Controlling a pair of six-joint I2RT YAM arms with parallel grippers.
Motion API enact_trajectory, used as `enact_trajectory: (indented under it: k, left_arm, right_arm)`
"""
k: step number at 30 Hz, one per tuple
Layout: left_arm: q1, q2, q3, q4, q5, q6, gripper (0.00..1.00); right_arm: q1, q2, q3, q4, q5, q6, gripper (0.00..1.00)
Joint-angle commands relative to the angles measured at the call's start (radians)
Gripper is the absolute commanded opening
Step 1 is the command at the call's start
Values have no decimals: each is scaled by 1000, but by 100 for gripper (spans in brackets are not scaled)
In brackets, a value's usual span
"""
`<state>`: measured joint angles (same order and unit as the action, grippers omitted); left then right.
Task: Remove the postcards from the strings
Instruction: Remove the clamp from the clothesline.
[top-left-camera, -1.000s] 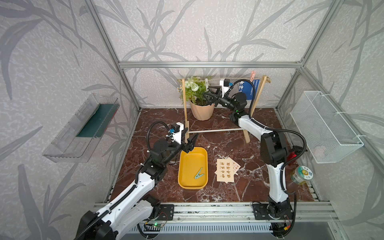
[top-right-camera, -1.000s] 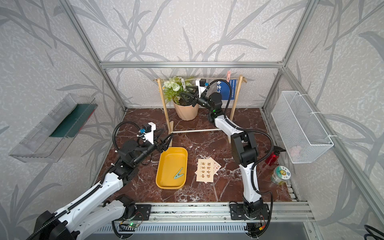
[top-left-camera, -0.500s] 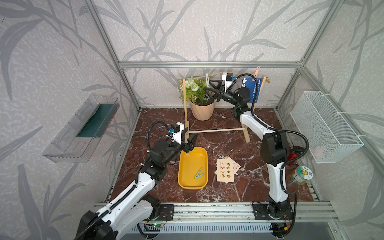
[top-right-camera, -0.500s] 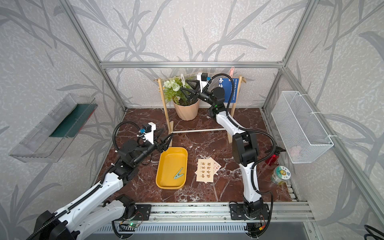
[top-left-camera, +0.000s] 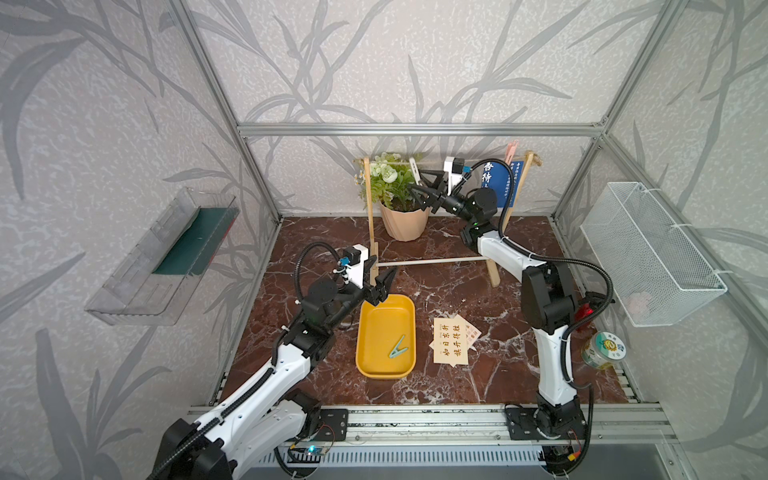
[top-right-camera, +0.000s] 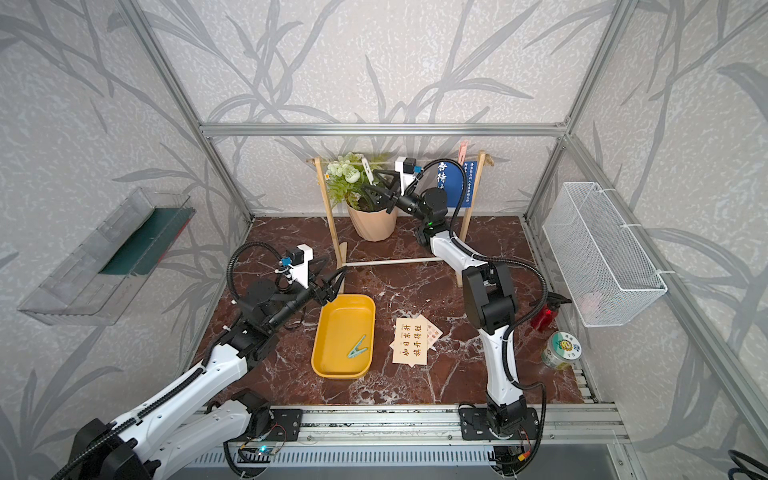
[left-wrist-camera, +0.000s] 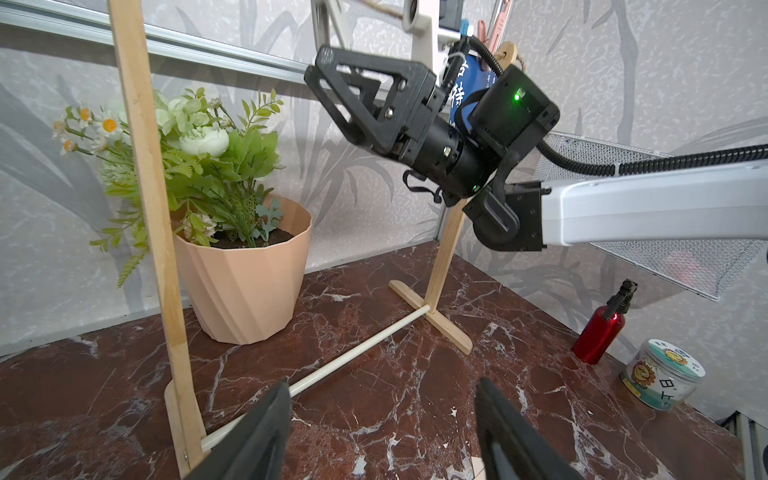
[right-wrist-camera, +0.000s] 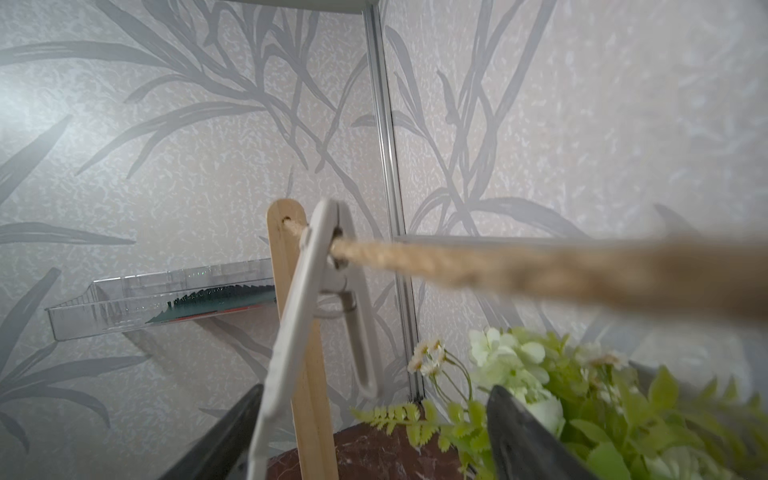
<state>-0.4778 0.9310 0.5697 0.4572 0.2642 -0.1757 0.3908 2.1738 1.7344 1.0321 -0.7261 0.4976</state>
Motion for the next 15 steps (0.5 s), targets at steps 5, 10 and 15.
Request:
enact_trajectory:
  k: [5, 10, 15]
  left_arm:
    - [-3, -11, 18, 43, 13, -1, 71]
    - [-2, -17, 22, 40, 16, -2, 71]
    - [-2, -29, 21, 31, 11, 4, 71]
  right_arm:
    - [11, -60, -108, 204, 76, 7, 80]
    - [22, -45, -111, 286, 127, -1, 81]
    - [33, -12, -83, 344, 148, -19, 83]
